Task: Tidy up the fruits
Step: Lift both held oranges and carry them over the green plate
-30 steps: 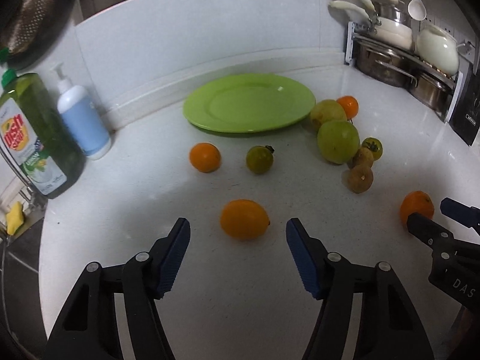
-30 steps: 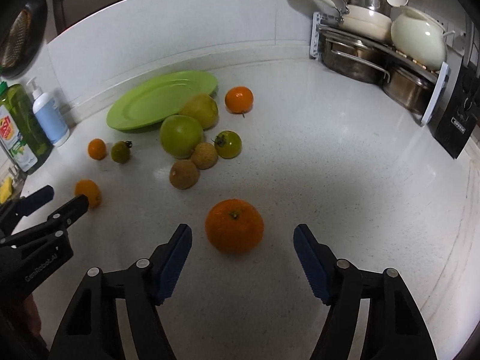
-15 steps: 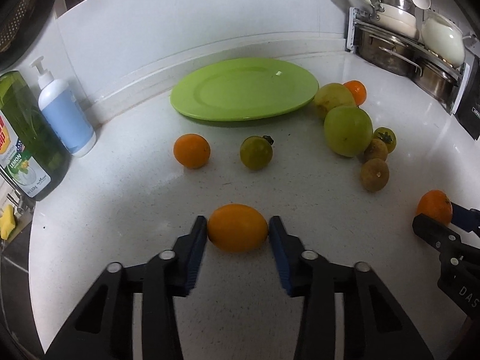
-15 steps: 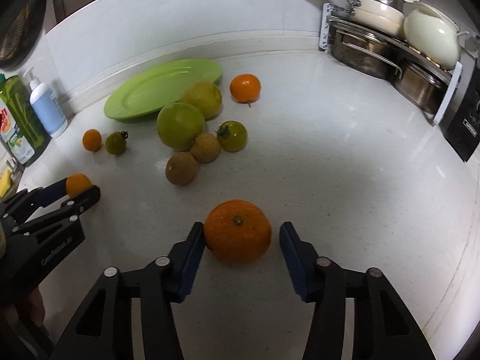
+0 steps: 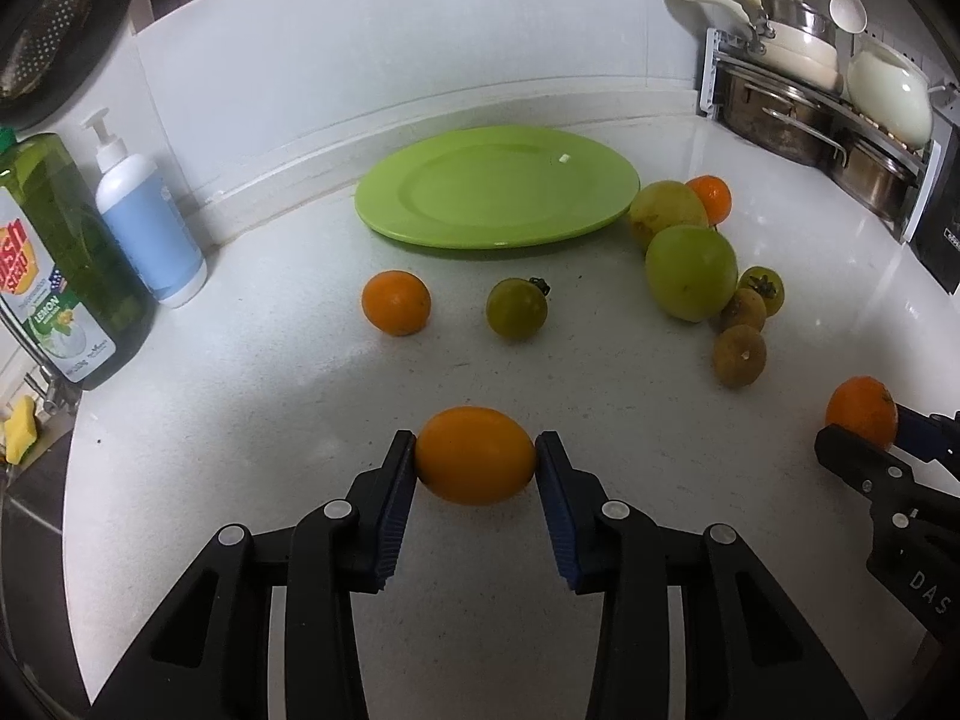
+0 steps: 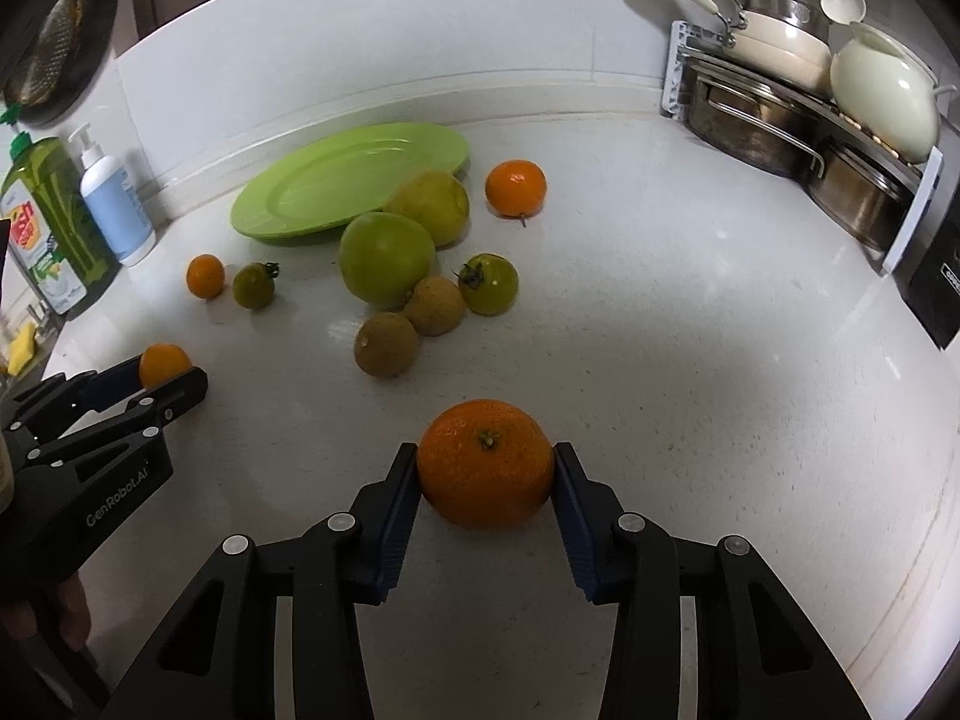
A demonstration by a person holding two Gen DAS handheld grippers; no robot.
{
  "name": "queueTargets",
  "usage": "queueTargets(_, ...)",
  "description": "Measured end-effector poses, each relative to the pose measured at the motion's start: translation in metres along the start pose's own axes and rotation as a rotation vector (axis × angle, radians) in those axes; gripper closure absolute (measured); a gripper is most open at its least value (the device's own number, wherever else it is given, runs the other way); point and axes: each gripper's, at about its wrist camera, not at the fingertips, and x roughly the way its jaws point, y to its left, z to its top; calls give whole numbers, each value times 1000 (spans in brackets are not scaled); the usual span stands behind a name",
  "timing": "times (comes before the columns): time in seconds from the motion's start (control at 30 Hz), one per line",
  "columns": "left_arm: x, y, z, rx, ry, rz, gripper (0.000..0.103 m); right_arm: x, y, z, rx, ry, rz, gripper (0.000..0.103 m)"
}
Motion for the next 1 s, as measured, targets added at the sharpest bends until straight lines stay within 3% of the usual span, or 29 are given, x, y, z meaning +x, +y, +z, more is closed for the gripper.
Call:
queueTargets(0.57,-65,-1,16,-86,-129,16,63,-45,6,30,-139,-120,107,59)
queueTargets(0.77,-78,1,34,-118,-153,-28,63,-54,5,53,-198,-154,153,59)
queueTargets(1.0,-84,4,73,-106,-212,-3,63,-53,5,93,-226,-203,215,59)
